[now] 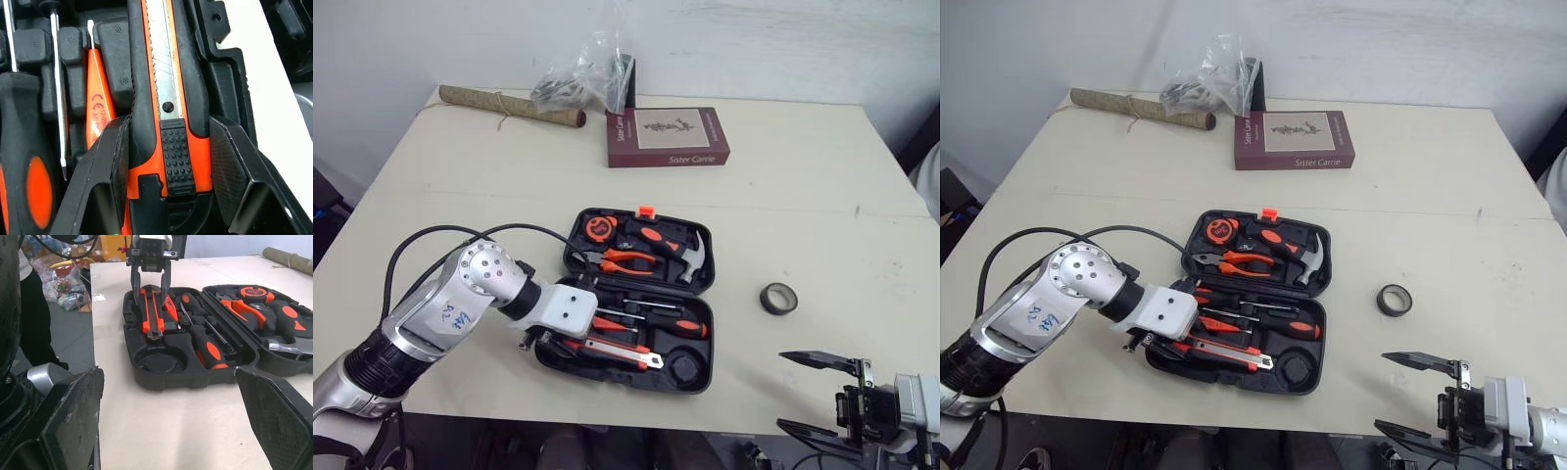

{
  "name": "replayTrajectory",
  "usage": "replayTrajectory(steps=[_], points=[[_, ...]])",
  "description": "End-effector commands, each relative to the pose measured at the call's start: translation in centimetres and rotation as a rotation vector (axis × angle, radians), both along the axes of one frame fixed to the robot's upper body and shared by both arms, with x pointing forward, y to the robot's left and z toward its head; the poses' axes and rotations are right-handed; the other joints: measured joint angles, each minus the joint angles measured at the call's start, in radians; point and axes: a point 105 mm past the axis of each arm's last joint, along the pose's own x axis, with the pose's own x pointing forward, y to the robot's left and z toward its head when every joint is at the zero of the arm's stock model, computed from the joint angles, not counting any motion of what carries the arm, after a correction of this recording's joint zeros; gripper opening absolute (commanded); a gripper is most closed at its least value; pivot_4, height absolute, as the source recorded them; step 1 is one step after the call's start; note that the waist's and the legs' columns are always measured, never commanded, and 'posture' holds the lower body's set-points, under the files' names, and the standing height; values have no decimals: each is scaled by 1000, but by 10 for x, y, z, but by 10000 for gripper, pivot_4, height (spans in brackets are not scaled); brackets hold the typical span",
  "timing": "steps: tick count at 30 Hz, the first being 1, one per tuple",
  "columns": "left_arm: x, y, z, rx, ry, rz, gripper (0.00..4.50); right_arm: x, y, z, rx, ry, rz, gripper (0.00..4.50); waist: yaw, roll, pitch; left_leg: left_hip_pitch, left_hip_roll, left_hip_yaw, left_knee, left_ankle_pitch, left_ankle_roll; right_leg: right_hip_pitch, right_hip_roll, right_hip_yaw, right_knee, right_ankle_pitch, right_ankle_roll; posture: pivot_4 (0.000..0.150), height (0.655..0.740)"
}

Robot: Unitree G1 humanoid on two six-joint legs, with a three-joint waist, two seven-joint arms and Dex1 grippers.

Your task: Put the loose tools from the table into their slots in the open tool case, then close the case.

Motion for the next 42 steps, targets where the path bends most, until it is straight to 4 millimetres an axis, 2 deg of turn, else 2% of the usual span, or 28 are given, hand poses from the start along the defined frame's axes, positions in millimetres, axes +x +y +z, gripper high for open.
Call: replayTrajectory(steps=[1,5,7,12,15,17,21,27,33,38,42], points=[[-4,5,-6,50,-2,-4,15913,-4,0,2,-18,-27,26,45000,2,0,0,0,0,0,0,0,0,0,0,0,0,0,0,1500,7400],[-3,6,-8,54,6,27,15913,-2,0,3,-20,-31,25,45000,8,0,0,0,0,0,0,0,0,0,0,0,0,0,0,1500,7400],[4,4,-6,50,-51,22,15913,-1,2,4,-20,-33,25,45000,11,0,0,0,0,0,0,0,0,0,0,0,0,0,0,1500,7400],[7,-12,16,-76,-89,-23,15913,2,5,8,-18,-37,25,45000,20,0,0,0,0,0,2,0,0,1,0,0,1,0,0,1500,7400],[0,-7,25,-90,-41,-24,15913,6,7,11,-17,-38,23,45000,18,0,0,-1,0,0,3,-1,1,0,-1,0,2,0,0,1500,7400],[3,-3,26,-80,-54,-3,15913,8,8,12,-15,-37,22,45000,15,0,0,-1,0,0,3,-1,1,-1,0,-1,2,0,0,1500,7400],[0,1,17,-50,-22,1,15913,11,10,13,-12,-34,20,45000,15,0,0,0,0,0,3,-1,1,-1,0,0,2,0,0,1500,7400],[-6,-8,8,-43,6,-13,15913,14,13,15,-11,-34,19,45000,16,0,0,-1,0,0,3,-1,1,0,0,0,2,0,0,1500,7400],[1,-4,-2,30,-17,10,15913,14,13,16,-15,-37,11,45000,16,0,0,-1,0,0,3,-1,1,-1,0,0,2,0,0,1500,7400],[6,0,-3,58,-48,19,15913,13,12,16,-16,-36,4,45000,16,0,0,0,0,0,3,-1,1,0,0,0,2,0,0,1500,7400],[2,-5,-2,27,-8,35,15913,13,11,15,-14,-35,0,45000,16,1,0,0,0,0,3,-1,1,0,0,0,2,0,0,1500,7400]])
